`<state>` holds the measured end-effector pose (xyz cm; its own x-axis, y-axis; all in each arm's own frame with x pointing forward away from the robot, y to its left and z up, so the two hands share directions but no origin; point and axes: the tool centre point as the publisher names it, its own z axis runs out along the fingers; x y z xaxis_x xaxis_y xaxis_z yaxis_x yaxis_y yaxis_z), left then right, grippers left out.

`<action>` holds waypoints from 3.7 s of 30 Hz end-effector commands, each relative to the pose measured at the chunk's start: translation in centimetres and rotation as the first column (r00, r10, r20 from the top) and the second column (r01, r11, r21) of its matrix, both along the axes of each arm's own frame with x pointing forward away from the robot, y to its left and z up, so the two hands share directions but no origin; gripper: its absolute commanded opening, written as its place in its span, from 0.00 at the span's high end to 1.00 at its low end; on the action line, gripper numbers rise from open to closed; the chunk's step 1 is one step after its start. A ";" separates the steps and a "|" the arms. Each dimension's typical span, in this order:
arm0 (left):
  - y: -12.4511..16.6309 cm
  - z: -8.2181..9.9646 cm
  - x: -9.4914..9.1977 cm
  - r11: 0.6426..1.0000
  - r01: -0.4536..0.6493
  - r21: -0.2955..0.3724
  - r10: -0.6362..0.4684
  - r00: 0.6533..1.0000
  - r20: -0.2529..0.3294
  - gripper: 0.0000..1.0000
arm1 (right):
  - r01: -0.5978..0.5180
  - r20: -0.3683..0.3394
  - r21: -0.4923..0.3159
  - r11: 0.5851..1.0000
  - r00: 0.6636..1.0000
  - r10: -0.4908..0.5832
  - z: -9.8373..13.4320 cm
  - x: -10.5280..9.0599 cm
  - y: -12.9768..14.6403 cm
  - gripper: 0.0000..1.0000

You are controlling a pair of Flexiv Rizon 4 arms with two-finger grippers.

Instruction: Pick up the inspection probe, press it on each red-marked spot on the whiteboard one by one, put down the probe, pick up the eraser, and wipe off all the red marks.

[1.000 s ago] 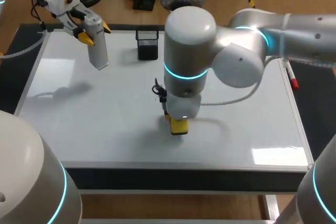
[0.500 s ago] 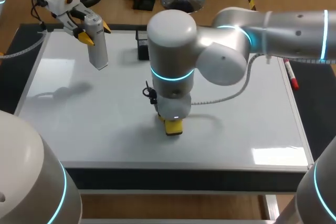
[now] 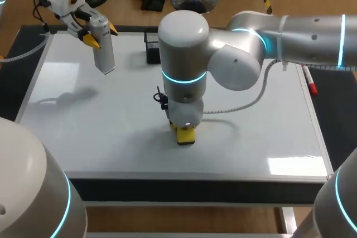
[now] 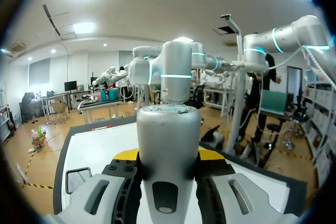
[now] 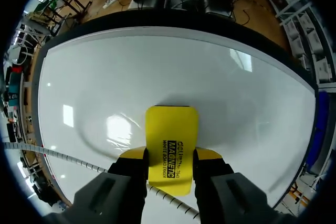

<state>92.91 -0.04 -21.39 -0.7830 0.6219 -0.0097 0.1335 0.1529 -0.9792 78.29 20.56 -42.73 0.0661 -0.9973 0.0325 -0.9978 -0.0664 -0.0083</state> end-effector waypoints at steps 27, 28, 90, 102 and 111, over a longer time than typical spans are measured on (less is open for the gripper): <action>0.1 0.1 0.1 1.000 0.004 -0.001 -0.004 1.000 -0.001 1.00 | 0.120 -0.010 -0.020 0.993 0.993 -0.121 0.4 1.3 -6.4 1.00; 0.1 0.1 0.1 1.000 0.004 -0.001 -0.004 1.000 -0.001 1.00 | 0.118 -0.012 -0.014 0.993 0.993 -0.118 0.6 1.3 -6.4 1.00; 0.1 0.1 0.1 1.000 0.004 -0.001 -0.004 1.000 -0.001 1.00 | 0.042 0.028 0.020 0.999 0.999 -0.043 4.7 19.0 -6.9 1.00; 0.1 0.1 0.1 1.000 0.004 -0.001 -0.004 1.000 -0.001 1.00 | 0.074 0.018 0.014 0.997 0.997 -0.075 3.6 25.1 -5.7 1.00; 0.1 0.1 0.1 1.000 0.004 -0.001 -0.004 1.000 -0.001 1.00 | 0.090 0.020 -0.009 0.996 0.996 -0.090 3.0 27.4 -5.3 1.00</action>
